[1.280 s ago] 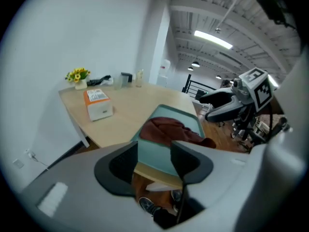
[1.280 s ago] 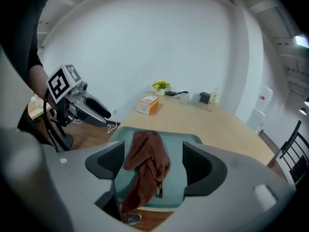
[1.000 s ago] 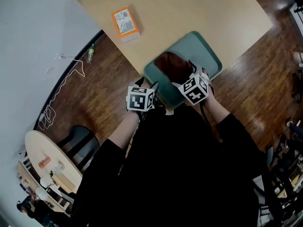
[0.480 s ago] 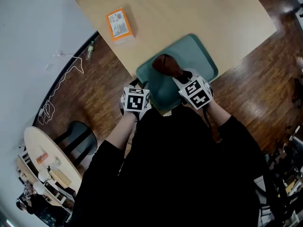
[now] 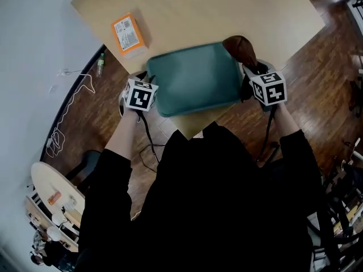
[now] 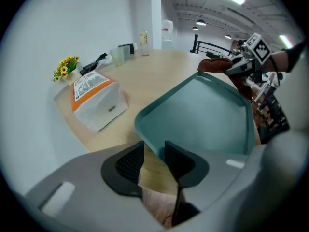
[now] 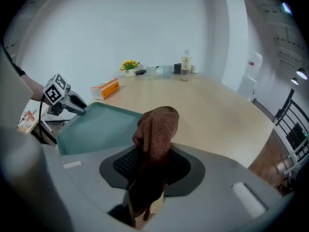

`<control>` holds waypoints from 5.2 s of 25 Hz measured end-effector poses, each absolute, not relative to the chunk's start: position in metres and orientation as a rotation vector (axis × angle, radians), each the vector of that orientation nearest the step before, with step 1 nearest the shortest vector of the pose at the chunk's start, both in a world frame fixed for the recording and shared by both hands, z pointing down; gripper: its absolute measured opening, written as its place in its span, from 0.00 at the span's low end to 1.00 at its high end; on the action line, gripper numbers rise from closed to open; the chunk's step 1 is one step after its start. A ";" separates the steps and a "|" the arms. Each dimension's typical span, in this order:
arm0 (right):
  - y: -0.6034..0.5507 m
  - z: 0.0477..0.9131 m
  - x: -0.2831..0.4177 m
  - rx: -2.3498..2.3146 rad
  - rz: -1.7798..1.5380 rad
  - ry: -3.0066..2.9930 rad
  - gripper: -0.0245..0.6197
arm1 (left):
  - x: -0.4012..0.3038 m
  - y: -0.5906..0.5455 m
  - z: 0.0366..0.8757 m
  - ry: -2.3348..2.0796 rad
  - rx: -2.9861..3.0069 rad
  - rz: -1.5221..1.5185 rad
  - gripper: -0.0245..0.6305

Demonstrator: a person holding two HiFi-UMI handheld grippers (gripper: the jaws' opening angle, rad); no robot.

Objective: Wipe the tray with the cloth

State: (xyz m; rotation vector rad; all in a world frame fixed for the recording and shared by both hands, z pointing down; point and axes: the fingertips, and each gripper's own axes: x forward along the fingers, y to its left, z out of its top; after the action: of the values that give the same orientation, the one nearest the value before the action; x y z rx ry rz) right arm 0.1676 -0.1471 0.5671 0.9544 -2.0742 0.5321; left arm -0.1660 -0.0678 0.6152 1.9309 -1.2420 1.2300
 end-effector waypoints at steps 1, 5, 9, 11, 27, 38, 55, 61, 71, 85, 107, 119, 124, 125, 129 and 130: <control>-0.153 0.571 0.180 0.976 0.542 -2.051 0.23 | -0.165 -0.070 0.614 -1.252 1.931 1.228 0.22; -0.168 0.580 0.214 1.040 0.569 -1.990 0.23 | -0.161 -0.058 0.597 -1.339 1.871 1.057 0.22; -0.172 0.607 0.227 1.052 0.630 -1.931 0.23 | -0.159 -0.015 0.606 -1.352 1.694 0.880 0.22; -0.170 0.611 0.230 1.066 0.641 -1.917 0.22 | -0.152 0.004 0.615 -1.326 1.656 0.882 0.22; -0.111 0.570 -0.053 0.586 0.445 -2.188 0.22 | -0.140 0.005 0.615 -1.267 1.712 0.881 0.11; -0.105 0.604 -0.090 0.599 0.385 -2.133 0.23 | -0.143 0.004 0.619 -1.246 1.709 0.884 0.11; -0.088 0.593 -0.035 0.707 0.531 -2.101 0.22 | -0.142 0.004 0.618 -1.249 1.700 0.874 0.11; -0.050 0.588 -0.081 0.540 0.491 -2.156 0.22 | -0.141 0.005 0.618 -1.238 1.706 0.872 0.11; -0.110 0.594 0.107 1.006 0.666 -1.951 0.22 | -0.144 0.005 0.619 -1.240 1.709 0.878 0.11; -0.023 0.595 -0.038 0.684 0.676 -2.097 0.22 | -0.144 0.005 0.618 -1.246 1.712 0.874 0.11; 0.025 0.601 -0.001 0.624 0.437 -2.061 0.22 | -0.148 0.004 0.619 -1.234 1.746 0.802 0.10; -0.067 0.605 0.147 1.024 0.597 -1.865 0.22 | -0.144 0.005 0.620 -1.217 1.759 0.790 0.10; -0.150 0.589 0.115 1.042 0.691 -1.916 0.22 | -0.142 0.004 0.613 -1.234 1.726 0.756 0.11; -0.159 0.585 0.101 1.028 0.690 -1.928 0.22 | -0.141 0.004 0.612 -1.231 1.727 0.758 0.11; -0.167 0.584 0.020 0.896 0.642 -1.971 0.22 | -0.143 0.003 0.613 -1.215 1.733 0.756 0.11; -0.162 0.587 -0.006 0.841 0.622 -1.984 0.22 | -0.143 0.003 0.613 -1.215 1.731 0.748 0.11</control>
State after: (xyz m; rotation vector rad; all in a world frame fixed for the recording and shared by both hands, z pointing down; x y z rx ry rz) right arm -0.0059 -0.1623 0.5870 0.8412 -1.9842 0.6224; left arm -0.1433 0.0035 0.6134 1.7310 -1.2150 0.7477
